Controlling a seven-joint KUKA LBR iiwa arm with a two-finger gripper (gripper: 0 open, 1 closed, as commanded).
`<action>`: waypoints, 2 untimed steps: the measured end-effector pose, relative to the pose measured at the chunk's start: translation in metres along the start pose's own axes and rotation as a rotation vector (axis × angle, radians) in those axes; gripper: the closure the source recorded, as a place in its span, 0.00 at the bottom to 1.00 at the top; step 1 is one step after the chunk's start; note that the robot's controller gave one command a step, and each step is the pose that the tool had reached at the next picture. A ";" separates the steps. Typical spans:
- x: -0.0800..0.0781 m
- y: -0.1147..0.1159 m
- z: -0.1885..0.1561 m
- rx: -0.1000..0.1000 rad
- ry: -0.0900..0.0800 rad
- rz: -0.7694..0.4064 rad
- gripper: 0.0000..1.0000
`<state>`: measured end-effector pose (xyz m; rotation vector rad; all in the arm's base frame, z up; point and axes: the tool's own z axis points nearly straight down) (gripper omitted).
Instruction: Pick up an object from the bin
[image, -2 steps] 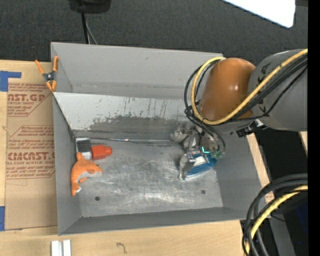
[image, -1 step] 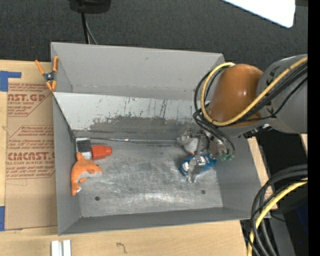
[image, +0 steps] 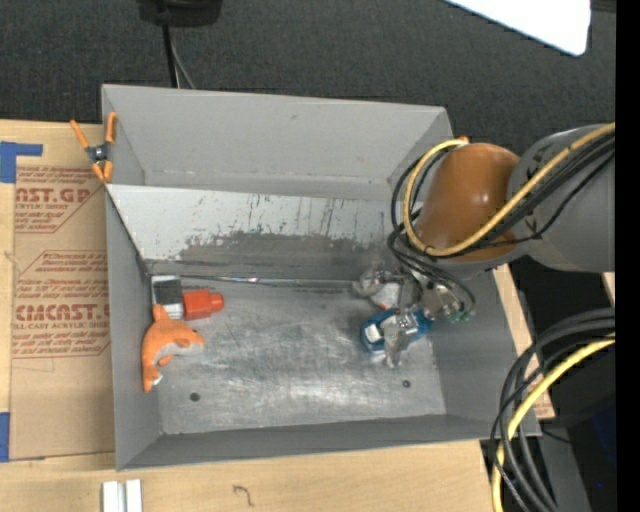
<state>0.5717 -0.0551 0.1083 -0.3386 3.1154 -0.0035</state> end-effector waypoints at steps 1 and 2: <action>0.037 -0.045 0.031 -0.012 -0.005 -0.070 1.00; 0.037 -0.045 0.031 -0.012 -0.005 -0.070 1.00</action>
Offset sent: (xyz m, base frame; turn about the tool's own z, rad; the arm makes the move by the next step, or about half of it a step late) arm 0.0000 0.0000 0.0000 0.0000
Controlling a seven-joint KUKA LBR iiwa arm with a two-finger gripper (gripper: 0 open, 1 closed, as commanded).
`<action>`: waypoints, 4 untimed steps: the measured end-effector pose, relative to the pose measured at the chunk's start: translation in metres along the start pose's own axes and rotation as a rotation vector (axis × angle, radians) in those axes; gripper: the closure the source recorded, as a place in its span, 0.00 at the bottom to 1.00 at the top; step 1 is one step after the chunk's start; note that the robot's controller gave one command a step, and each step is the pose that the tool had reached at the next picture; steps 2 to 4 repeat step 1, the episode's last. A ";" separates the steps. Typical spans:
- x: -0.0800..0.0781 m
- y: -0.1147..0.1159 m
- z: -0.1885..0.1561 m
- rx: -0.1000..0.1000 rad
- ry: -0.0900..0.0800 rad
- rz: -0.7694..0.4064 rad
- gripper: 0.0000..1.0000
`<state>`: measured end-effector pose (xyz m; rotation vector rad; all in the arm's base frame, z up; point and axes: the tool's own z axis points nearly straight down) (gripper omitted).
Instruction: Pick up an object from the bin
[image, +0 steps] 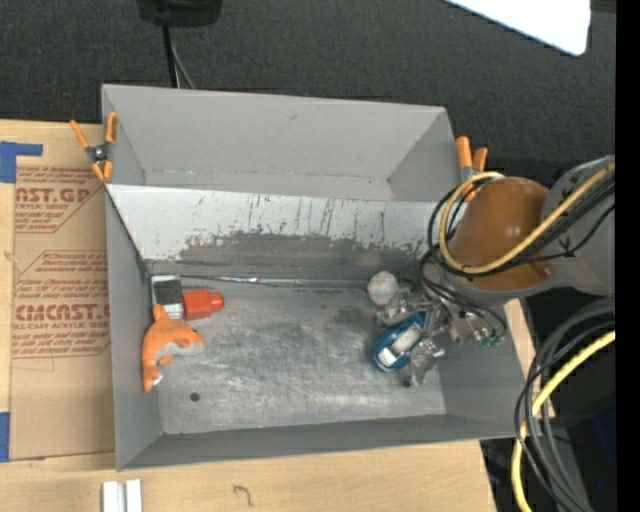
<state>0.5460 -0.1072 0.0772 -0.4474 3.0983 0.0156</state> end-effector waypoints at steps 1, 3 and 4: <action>0.000 0.007 -0.128 0.007 0.013 0.004 1.00; 0.000 0.007 -0.128 0.007 0.013 0.004 1.00; 0.000 0.007 -0.128 0.007 0.013 0.004 1.00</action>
Offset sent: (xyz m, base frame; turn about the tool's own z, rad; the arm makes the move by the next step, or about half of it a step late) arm 0.0000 0.0000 0.0000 0.0000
